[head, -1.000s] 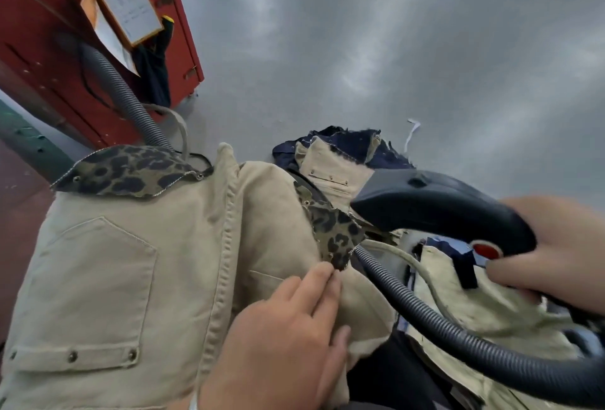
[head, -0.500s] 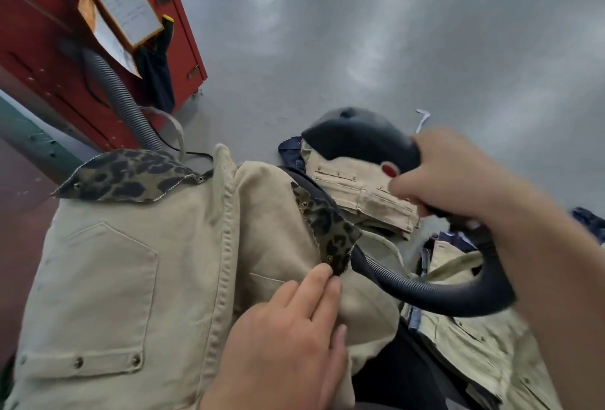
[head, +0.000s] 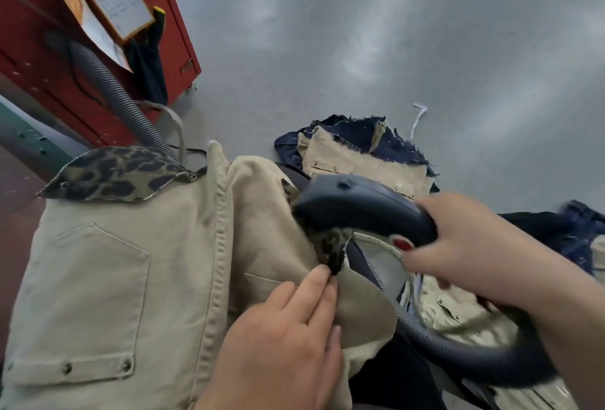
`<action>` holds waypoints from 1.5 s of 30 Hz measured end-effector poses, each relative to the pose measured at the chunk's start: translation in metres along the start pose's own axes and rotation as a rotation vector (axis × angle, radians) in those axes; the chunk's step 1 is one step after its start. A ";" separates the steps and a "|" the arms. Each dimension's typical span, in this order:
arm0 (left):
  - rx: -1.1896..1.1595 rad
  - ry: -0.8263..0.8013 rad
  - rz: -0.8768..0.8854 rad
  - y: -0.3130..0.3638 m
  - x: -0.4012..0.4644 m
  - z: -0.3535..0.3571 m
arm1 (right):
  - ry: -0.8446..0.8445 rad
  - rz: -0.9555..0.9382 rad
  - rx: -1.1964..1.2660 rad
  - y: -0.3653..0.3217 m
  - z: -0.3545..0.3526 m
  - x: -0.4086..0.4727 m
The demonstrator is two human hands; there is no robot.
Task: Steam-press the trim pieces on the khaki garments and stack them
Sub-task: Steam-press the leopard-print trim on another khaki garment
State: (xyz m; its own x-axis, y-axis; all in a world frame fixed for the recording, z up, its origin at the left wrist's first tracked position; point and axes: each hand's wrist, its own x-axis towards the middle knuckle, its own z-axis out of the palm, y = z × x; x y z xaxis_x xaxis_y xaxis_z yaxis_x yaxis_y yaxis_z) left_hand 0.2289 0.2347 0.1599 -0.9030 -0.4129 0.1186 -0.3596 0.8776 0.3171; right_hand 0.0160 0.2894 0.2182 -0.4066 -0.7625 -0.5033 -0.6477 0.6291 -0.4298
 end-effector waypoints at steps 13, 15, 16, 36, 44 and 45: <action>-0.042 -0.004 -0.025 -0.001 0.005 0.000 | 0.095 -0.087 -0.282 -0.023 -0.035 -0.013; -0.044 0.010 -0.018 -0.002 0.005 0.002 | 0.036 -0.028 -0.392 -0.018 -0.023 -0.019; -0.046 0.014 -0.017 -0.003 0.005 0.002 | 0.020 -0.012 -0.402 -0.017 -0.018 -0.019; -0.015 0.024 -0.038 0.000 -0.002 -0.001 | 0.198 -0.036 -0.080 -0.003 -0.056 -0.035; 0.045 -0.026 -0.035 0.003 -0.003 -0.002 | 0.017 0.128 -0.208 0.019 0.008 -0.062; 0.049 -0.025 -0.036 0.003 -0.003 -0.002 | 0.033 0.117 -0.210 0.015 0.010 -0.055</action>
State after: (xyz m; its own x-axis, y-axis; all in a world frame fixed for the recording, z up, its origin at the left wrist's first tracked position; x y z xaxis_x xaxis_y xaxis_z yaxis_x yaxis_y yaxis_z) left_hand 0.2304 0.2382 0.1625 -0.8949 -0.4383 0.0842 -0.4021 0.8736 0.2743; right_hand 0.0353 0.3421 0.2322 -0.5048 -0.6932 -0.5144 -0.7138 0.6703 -0.2029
